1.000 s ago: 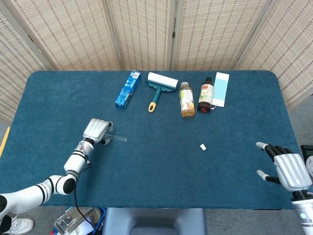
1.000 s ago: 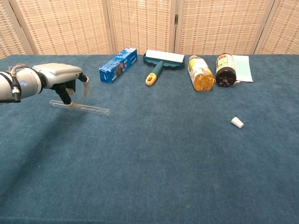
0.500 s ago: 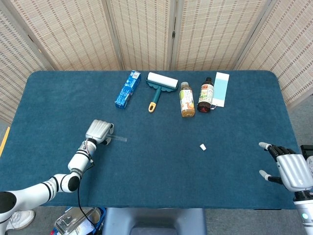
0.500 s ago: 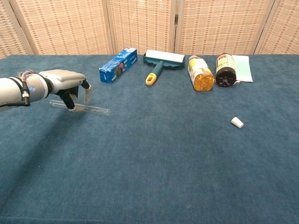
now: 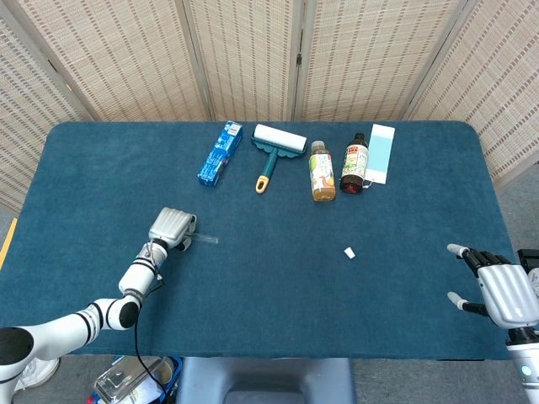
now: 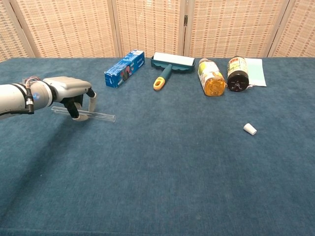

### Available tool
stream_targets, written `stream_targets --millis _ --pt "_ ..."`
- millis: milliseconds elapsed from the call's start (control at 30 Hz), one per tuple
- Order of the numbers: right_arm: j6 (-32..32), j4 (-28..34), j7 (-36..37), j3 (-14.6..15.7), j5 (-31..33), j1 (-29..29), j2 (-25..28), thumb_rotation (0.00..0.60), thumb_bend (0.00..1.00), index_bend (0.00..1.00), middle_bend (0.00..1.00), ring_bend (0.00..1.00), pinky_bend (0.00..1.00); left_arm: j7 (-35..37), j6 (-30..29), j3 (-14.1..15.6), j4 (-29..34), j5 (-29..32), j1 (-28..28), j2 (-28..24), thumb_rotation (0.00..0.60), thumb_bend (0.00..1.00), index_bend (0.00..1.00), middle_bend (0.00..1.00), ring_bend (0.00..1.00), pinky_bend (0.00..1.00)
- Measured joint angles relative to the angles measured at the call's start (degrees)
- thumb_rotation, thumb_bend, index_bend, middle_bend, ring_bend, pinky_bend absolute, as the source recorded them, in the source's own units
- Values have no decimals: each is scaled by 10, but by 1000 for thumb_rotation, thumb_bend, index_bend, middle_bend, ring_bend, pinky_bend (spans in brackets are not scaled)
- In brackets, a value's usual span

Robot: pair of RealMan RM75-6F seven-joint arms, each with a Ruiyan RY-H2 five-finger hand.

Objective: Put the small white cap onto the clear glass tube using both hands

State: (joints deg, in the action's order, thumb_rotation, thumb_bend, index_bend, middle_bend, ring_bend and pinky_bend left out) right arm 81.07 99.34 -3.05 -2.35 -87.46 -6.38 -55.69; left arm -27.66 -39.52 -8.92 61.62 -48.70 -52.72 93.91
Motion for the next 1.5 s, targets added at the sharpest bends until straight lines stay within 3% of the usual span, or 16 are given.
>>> stream_targets --millis 433,600,700,800,900,1067,1267,1500 --pt "2 0 -5 -3 1 -2 0 600 158 237 371 366 428 41 -30 -1 8 -28 15 -3 600 346 621 1000 1000 1000" --pt "-11 7 -21 -9 2 -15 1 600 369 237 472 508 503 71 -51 -6 36 -51 30 -27 600 347 623 1000 1000 1000" --pt "-30 11 -31 -14 3 -30 1 600 546 237 621 658 668 84 -65 -8 60 -63 39 -46 600 348 623 1000 1000 1000" --pt "-59 14 -41 -19 4 -52 -1 600 672 237 776 827 851 93 -78 -9 86 -73 48 -65 600 348 622 1000 1000 1000" --pt "-98 16 -48 -24 10 -77 -5 600 793 237 901 960 972 101 -95 -9 119 -86 59 -87 600 348 622 1000 1000 1000" --pt "-181 10 -56 -34 37 -126 -21 600 991 248 998 1000 1000 105 -115 -7 162 -103 72 -114 600 348 621 1000 1000 1000" --pt "-294 -34 -68 -46 107 -196 -67 600 1000 260 1000 1000 1000 104 -133 -5 206 -115 84 -143 600 348 619 1000 1000 1000" --pt "-381 -113 -92 -52 178 -266 -140 600 1000 268 1000 1000 1000 98 -139 -4 227 -114 91 -159 600 349 617 1000 1000 1000"
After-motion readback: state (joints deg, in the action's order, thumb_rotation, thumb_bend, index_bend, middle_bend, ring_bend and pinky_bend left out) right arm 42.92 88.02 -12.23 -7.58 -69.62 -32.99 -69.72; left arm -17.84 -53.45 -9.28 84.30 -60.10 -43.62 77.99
